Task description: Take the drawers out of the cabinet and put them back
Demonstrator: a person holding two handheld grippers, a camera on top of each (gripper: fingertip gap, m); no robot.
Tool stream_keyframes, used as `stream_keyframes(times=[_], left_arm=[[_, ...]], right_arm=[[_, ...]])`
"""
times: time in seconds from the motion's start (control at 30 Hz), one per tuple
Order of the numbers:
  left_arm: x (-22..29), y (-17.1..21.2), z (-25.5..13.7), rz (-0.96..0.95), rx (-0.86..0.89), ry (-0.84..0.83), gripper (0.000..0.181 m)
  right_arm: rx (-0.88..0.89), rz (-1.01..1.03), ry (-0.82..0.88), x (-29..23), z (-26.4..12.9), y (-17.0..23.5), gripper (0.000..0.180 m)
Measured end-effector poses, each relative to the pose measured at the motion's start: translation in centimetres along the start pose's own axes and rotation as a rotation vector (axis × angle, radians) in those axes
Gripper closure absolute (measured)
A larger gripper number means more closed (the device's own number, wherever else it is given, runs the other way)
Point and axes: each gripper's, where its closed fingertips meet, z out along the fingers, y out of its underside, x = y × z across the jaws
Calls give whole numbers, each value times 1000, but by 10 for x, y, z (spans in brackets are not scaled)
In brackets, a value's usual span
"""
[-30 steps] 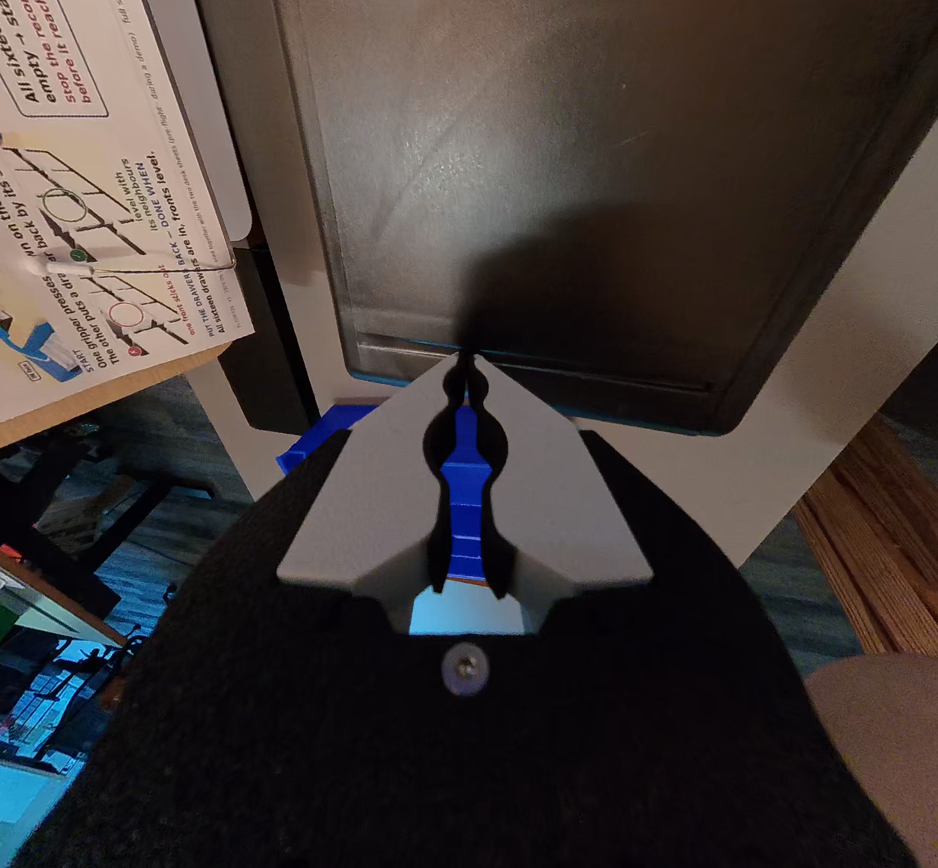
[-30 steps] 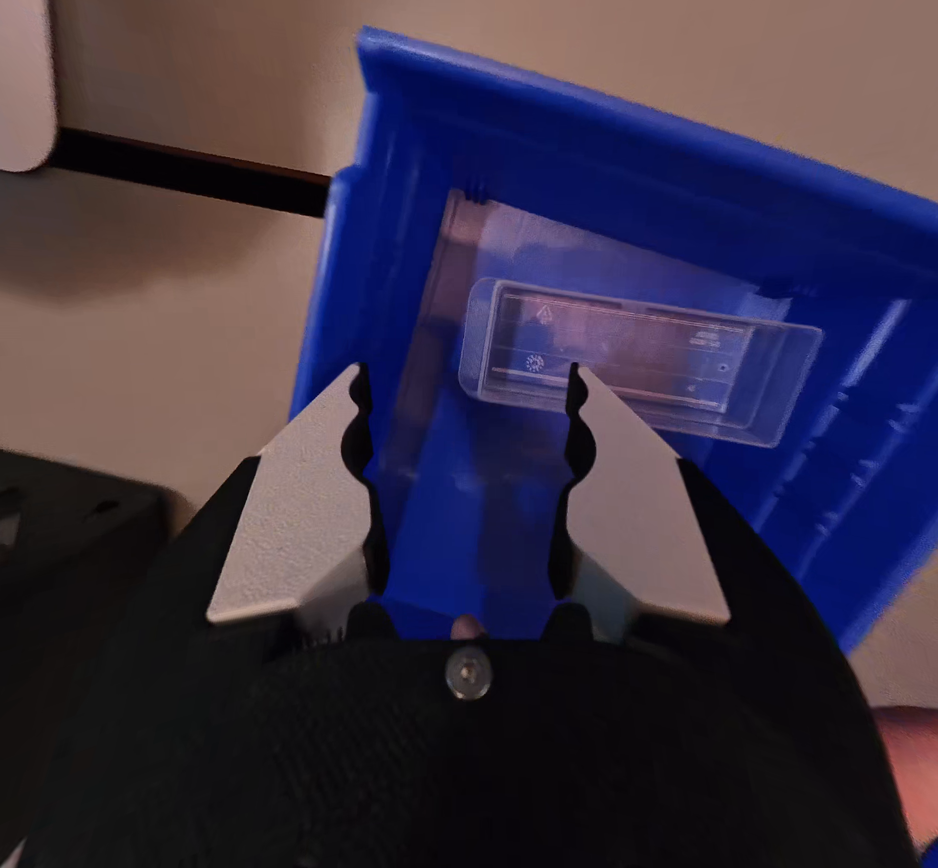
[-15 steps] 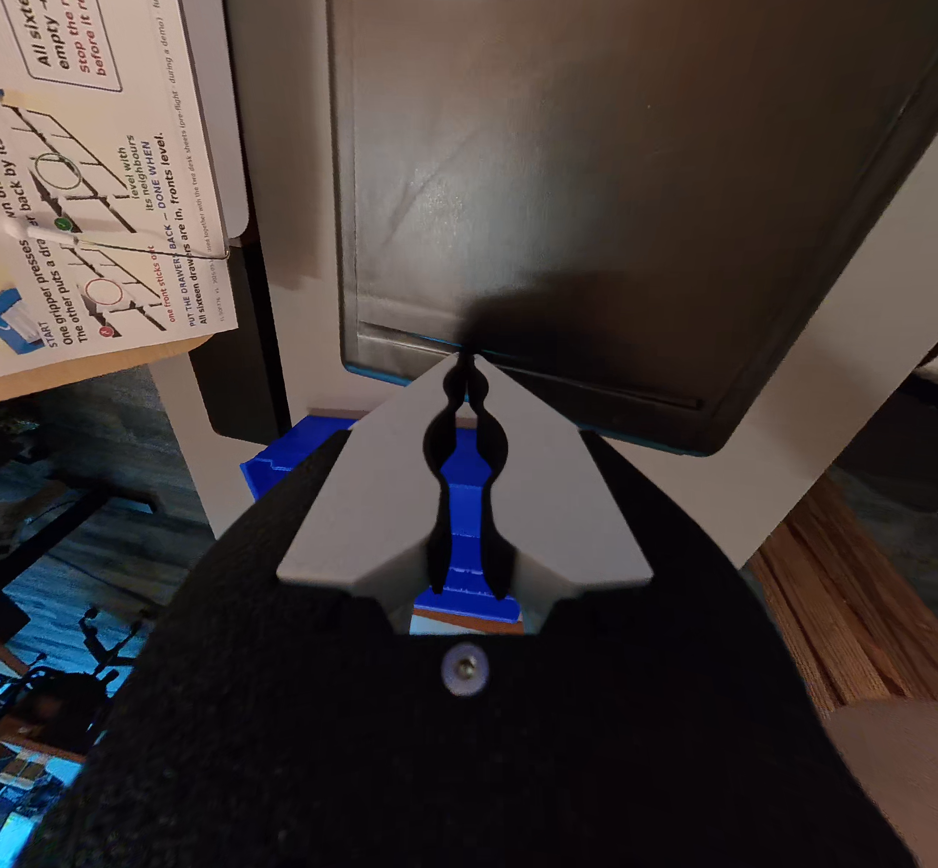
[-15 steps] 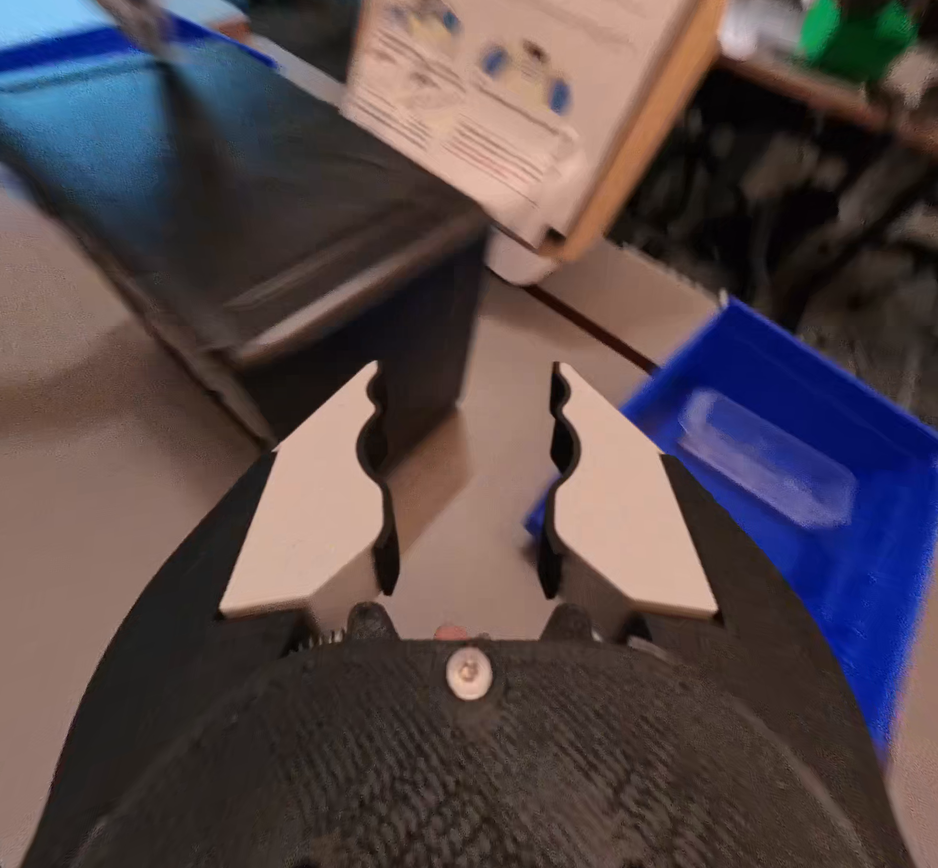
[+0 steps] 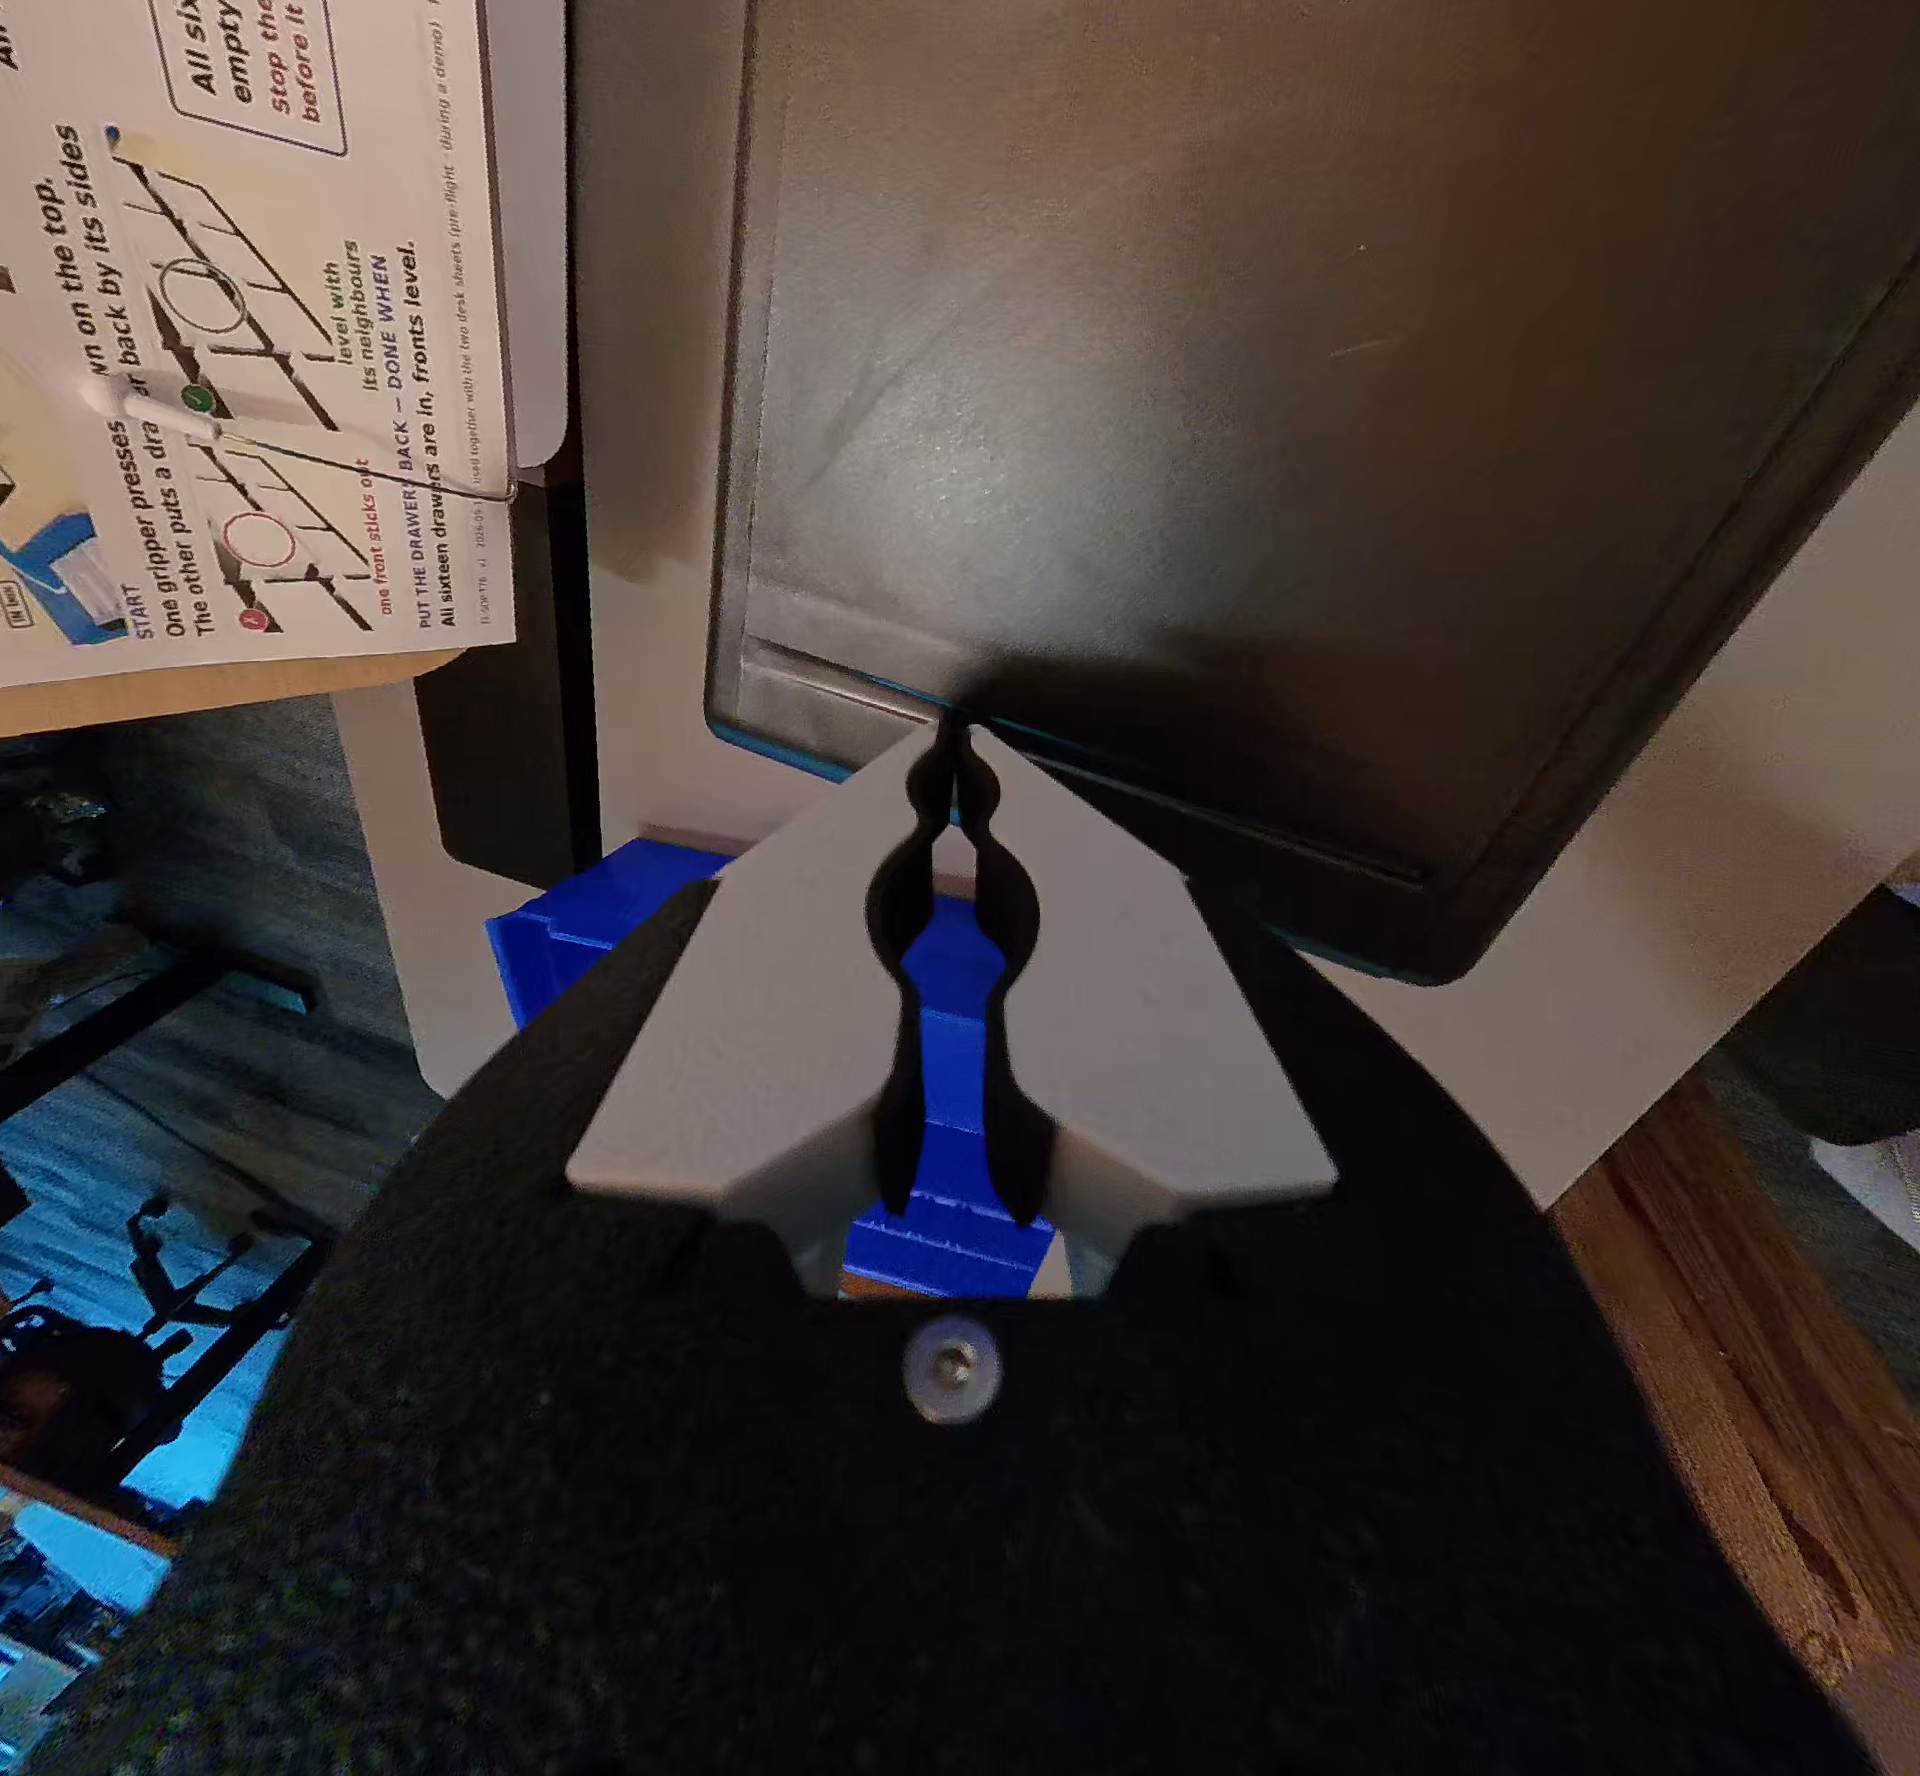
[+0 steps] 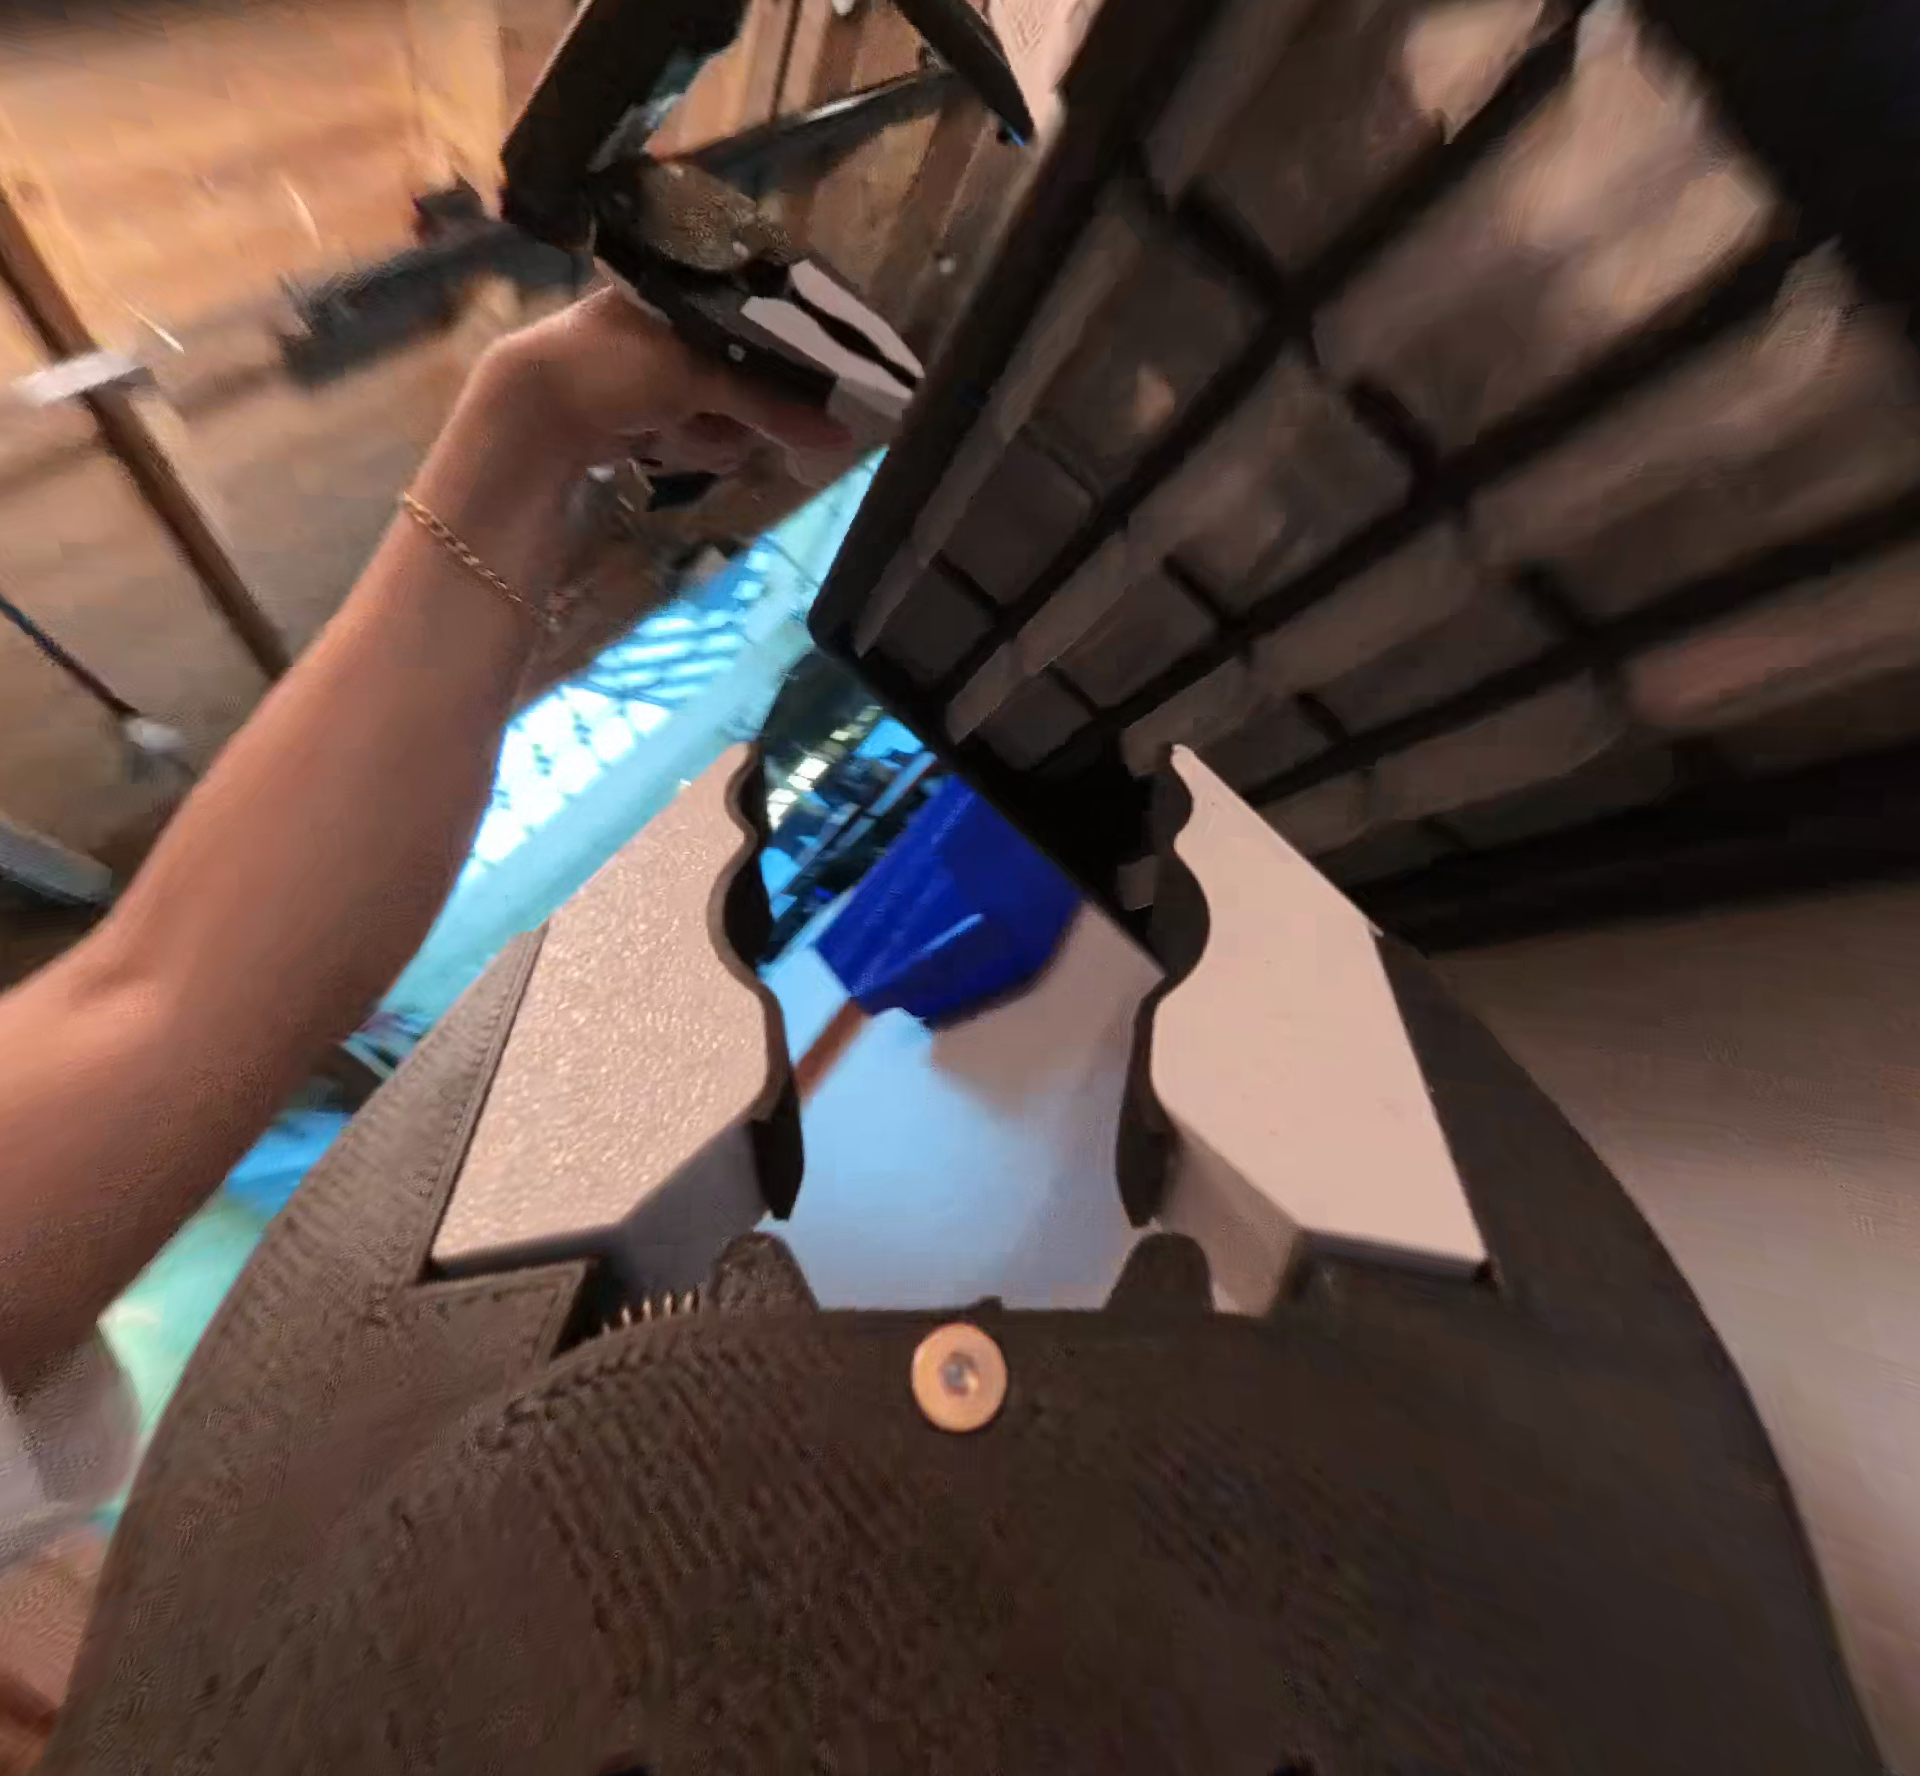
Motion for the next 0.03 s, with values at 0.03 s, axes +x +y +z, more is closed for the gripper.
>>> stream_keyframes(times=[0.03], left_arm=[[0,0,0,-3,4,4,181]], right_arm=[[-5,79,-16,4,5,11,113]])
